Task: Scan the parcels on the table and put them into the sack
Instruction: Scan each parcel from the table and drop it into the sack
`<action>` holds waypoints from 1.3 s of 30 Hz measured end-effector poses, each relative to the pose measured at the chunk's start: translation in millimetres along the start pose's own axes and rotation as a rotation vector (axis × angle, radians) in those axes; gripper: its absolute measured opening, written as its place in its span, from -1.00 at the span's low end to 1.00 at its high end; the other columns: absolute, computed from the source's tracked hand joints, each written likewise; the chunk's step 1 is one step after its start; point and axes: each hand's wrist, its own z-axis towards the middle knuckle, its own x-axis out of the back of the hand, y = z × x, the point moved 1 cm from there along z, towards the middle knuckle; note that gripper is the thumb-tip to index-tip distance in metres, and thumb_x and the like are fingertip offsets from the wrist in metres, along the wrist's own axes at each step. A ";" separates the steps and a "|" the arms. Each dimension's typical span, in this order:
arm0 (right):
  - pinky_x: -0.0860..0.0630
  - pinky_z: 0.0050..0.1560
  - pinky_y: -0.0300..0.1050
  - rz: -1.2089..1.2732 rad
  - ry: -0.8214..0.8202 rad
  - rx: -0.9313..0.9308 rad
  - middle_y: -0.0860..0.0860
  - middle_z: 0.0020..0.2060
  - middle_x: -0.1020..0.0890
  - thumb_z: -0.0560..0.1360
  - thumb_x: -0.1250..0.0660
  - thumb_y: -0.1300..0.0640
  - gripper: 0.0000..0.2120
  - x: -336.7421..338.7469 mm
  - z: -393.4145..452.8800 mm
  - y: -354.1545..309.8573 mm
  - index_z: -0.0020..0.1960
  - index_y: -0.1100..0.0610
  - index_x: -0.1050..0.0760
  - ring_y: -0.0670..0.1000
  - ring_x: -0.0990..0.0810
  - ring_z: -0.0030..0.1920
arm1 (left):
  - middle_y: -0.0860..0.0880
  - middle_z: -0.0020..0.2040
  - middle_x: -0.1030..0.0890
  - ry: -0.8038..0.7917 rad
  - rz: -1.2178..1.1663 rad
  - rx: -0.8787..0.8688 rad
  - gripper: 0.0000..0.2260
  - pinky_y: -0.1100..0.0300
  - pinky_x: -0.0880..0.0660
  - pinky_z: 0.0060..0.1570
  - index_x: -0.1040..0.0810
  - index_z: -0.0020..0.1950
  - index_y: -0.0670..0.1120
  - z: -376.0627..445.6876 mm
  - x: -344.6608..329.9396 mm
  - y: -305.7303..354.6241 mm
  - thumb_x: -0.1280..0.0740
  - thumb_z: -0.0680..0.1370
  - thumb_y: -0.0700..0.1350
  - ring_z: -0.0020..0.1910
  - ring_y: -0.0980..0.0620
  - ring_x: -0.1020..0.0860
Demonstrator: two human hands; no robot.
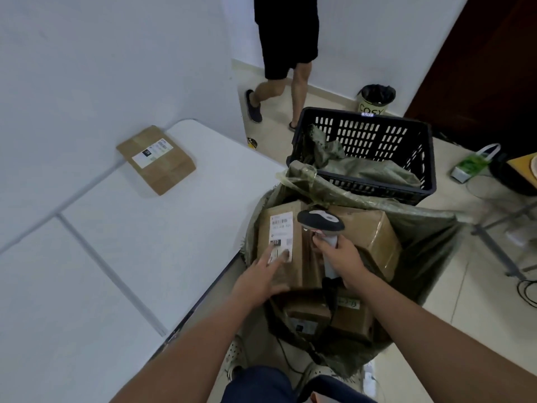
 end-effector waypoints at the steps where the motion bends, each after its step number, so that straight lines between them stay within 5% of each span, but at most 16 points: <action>1: -0.51 -0.12 -0.13 0.006 -0.005 0.017 -0.02 -0.02 -0.64 0.55 -0.36 -0.05 -0.75 3.0 -2.0 -1.9 0.17 0.03 -0.50 -0.01 -0.60 -0.01 | 0.10 0.61 0.22 0.073 0.022 -0.016 -0.26 -0.19 -0.29 0.43 0.16 0.56 0.30 2.9 3.6 7.9 -0.23 0.53 0.32 0.57 -0.18 -0.07; 4: -0.50 -0.17 -0.16 0.025 -0.018 0.045 -0.01 -0.06 -0.67 0.55 -0.37 -0.02 -0.81 9.4 -7.4 -2.3 0.11 0.02 -0.51 0.00 -0.64 -0.02 | 0.13 0.62 0.13 0.126 0.008 0.002 -0.33 -0.22 -0.35 0.38 0.19 0.55 0.32 10.8 3.9 29.8 -0.14 0.57 0.32 0.58 -0.12 0.00; 7: -0.48 -0.24 -0.19 0.015 -0.018 0.060 -0.01 -0.14 -0.66 0.56 -0.37 0.02 -0.92 16.0 -13.1 -3.4 0.00 -0.01 -0.50 -0.01 -0.64 -0.10 | 0.14 0.60 0.26 0.014 -0.057 0.013 -0.17 -0.32 -0.10 0.48 0.30 0.49 0.41 17.9 -4.8 24.9 -0.32 0.53 0.24 0.58 -0.21 0.21; 10: -0.56 -0.18 -0.15 0.030 -0.029 0.050 0.07 -0.14 -0.68 0.56 -0.36 0.09 -0.94 22.3 -16.6 1.1 -0.01 0.06 -0.52 0.01 -0.66 -0.16 | 0.14 0.58 0.30 0.013 -0.039 0.045 0.01 -0.33 -0.06 0.48 0.38 0.42 0.47 17.5 -9.5 9.7 -0.46 0.46 0.08 0.58 -0.22 0.19; 13: -0.63 -0.08 -0.03 0.047 -0.037 0.035 0.16 -0.13 -0.69 0.56 -0.37 0.11 -0.87 26.1 -18.2 11.4 0.04 0.16 -0.54 0.06 -0.67 -0.19 | 0.08 0.59 0.31 0.041 0.002 0.148 -0.01 -0.32 0.09 0.50 0.30 0.52 0.34 6.8 -13.3 7.5 -0.46 0.46 0.07 0.57 -0.25 0.18; 20: -0.53 -0.31 -0.23 0.037 -0.062 0.016 0.16 -0.16 -0.68 0.56 -0.37 0.12 -0.90 24.7 -20.4 26.8 0.01 0.16 -0.54 0.01 -0.65 -0.26 | -0.10 0.61 0.23 0.016 0.136 0.290 -0.13 -0.28 0.18 0.50 0.19 0.60 0.10 -13.4 -19.9 8.3 -0.37 0.51 0.06 0.57 -0.21 0.26; 28: -0.64 0.03 0.05 0.001 -0.140 -0.005 0.11 -0.11 -0.69 0.55 -0.38 0.09 -0.86 8.1 -23.1 36.4 0.07 0.11 -0.56 0.05 -0.69 -0.14 | -0.09 0.55 0.41 0.101 -0.180 0.424 -0.16 -0.27 0.11 0.51 0.20 0.59 0.17 -17.0 -37.6 12.3 -0.35 0.55 0.05 0.53 -0.35 0.25; 30: -0.64 -0.05 -0.02 -0.005 -0.164 -0.011 0.06 -0.07 -0.68 0.55 -0.38 0.07 -0.84 3.4 -22.7 36.2 0.11 0.07 -0.54 0.03 -0.69 -0.09 | -0.16 0.57 0.32 0.138 -0.339 0.481 -0.23 -0.19 0.02 0.53 0.12 0.60 0.12 -18.5 -41.8 12.4 -0.32 0.57 -0.03 0.55 -0.35 0.14; 33: -0.59 -0.17 -0.17 -0.011 -0.203 -0.021 0.00 -0.02 -0.66 0.54 -0.39 0.02 -0.81 -7.6 -23.6 31.5 0.13 0.00 -0.51 0.01 -0.65 -0.01 | -0.20 0.57 -0.10 0.179 -0.633 0.539 -0.36 -0.06 -0.21 0.49 -0.06 0.60 -0.08 -16.9 -46.6 8.0 -0.23 0.56 -0.27 0.51 -0.22 -0.20; 36: -0.61 0.11 0.09 -0.005 -0.234 -0.038 -0.04 0.05 -0.67 0.51 -0.42 -0.05 -0.73 -16.5 -21.8 29.0 0.18 -0.03 -0.54 0.03 -0.63 0.09 | -0.14 0.35 -0.50 0.315 -0.838 0.673 -0.53 -0.05 -0.40 0.35 -0.39 0.44 -0.13 -16.4 -44.5 -2.8 -0.18 0.51 -0.24 0.31 -0.18 -0.46; 39: -0.57 0.19 0.16 -0.022 -0.231 -0.045 -0.04 0.04 -0.67 0.52 -0.41 -0.04 -0.71 -19.8 -20.1 25.9 0.21 -0.01 -0.54 0.04 -0.62 0.09 | -0.10 0.12 -0.60 0.445 -1.027 0.828 -0.77 -0.03 -0.46 0.27 -0.48 0.20 -0.12 -15.2 -39.8 -16.6 -0.30 0.55 -0.15 0.13 -0.11 -0.53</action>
